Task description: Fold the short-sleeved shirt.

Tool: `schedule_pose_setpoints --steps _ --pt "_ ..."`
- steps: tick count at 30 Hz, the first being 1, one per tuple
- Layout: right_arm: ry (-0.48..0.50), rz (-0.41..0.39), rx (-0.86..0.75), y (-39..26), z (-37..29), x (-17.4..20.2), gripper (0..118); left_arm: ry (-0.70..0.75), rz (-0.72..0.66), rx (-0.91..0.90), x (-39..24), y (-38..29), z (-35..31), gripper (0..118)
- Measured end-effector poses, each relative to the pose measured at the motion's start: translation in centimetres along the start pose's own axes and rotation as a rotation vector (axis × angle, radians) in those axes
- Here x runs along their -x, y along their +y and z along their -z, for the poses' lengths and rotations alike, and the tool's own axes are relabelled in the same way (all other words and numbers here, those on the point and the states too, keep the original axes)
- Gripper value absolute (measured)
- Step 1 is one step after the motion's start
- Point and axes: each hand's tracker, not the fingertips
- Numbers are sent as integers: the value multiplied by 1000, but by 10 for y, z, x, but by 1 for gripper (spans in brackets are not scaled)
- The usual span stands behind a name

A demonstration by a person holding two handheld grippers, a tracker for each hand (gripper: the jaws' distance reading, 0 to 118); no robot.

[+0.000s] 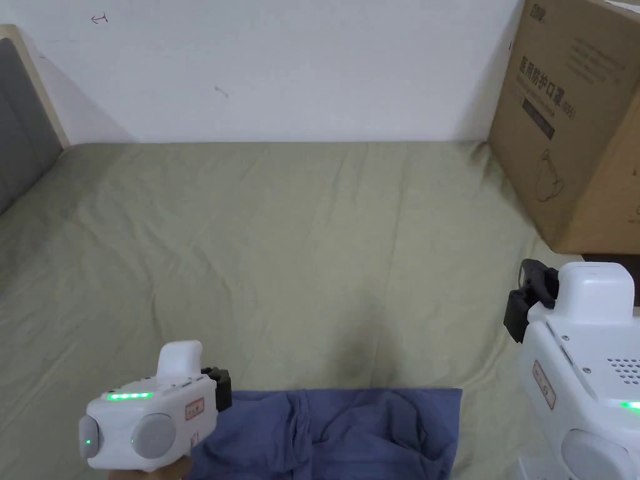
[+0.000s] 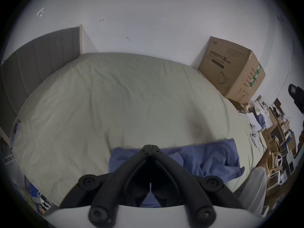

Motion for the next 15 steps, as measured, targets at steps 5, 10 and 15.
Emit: schedule_pose_setpoints --steps 5,10,15 --pt "-5 -3 8 -2 1 -3 0 -16 64 107 -29 -27 27 0" --pt "-18 -9 18 -5 1 -11 0 -58 148 189 -64 -50 53 0" --pt "-36 -11 27 -7 -1 -18 0 -88 200 255 -96 -71 70 0"
